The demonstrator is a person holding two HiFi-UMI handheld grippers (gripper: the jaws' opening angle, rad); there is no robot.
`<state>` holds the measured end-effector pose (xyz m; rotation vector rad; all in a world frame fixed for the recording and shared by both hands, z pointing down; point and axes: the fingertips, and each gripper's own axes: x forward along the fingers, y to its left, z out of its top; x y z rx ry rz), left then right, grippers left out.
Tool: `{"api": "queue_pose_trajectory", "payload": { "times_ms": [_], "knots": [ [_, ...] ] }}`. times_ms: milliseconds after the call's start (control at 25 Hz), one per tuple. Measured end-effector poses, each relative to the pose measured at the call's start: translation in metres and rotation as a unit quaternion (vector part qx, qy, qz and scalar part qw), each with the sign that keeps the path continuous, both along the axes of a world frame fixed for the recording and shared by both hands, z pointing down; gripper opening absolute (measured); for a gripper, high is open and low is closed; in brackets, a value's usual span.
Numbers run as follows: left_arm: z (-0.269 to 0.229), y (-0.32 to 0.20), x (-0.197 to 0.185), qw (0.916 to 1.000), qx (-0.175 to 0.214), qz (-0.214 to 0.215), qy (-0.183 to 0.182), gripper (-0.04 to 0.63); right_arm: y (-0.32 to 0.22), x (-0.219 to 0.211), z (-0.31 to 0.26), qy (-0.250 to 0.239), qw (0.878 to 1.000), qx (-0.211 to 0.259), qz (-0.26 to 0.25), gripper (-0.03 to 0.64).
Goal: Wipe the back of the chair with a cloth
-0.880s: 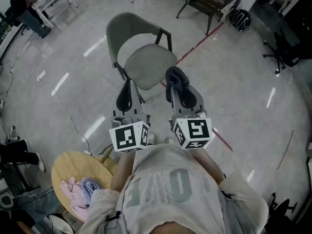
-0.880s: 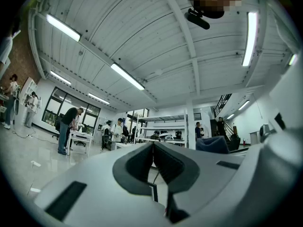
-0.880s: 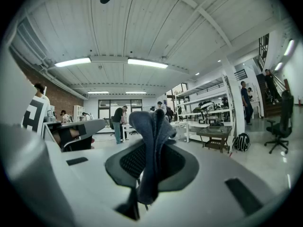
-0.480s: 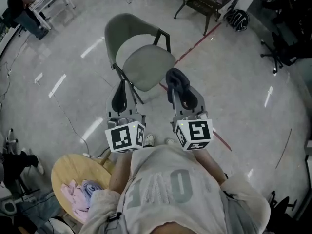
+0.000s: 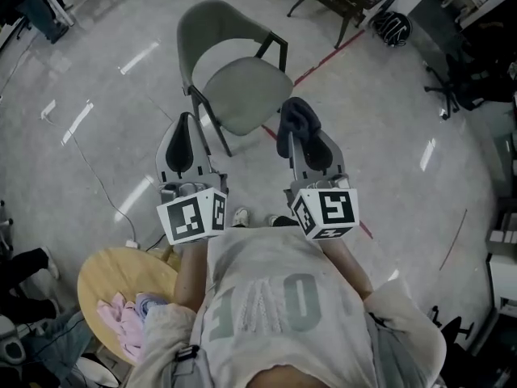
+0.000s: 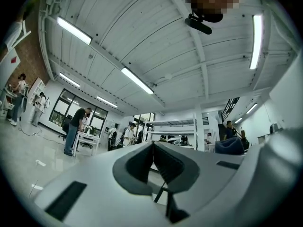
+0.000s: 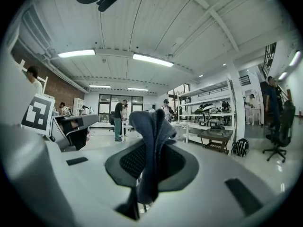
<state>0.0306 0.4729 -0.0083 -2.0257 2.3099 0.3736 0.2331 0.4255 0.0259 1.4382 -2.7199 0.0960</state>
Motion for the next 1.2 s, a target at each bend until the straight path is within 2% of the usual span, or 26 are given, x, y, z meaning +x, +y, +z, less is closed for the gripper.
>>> {"api": "queue_pose_trajectory", "payload": {
  "times_ms": [240,400,640,840,1040,1200],
  "knots": [
    [0.008,-0.019,-0.025,0.9994,-0.009,0.031,0.011,0.015,-0.004,-0.005,0.008,0.013,0.999,-0.006,0.038,0.060],
    [0.018,-0.046,-0.014,0.9979,-0.024,0.057,0.017,0.015,-0.022,0.017,0.012,0.013,0.997,-0.012,0.072,0.060],
    [0.025,-0.108,0.016,0.9966,-0.018,0.081,0.003,0.015,-0.085,0.041,0.024,-0.019,0.995,-0.002,0.094,0.060],
    [0.038,-0.177,0.033,0.9967,-0.039,0.071,-0.005,0.015,-0.165,0.049,0.032,-0.031,0.997,-0.013,0.076,0.060],
    [0.034,-0.249,0.035,0.9983,-0.049,0.029,0.006,0.015,-0.254,0.053,0.023,-0.020,0.999,-0.016,0.034,0.060],
    [0.023,-0.296,0.044,0.9986,-0.052,0.001,-0.004,0.015,-0.319,0.053,0.015,-0.018,1.000,-0.014,-0.009,0.060]
  ]
}}
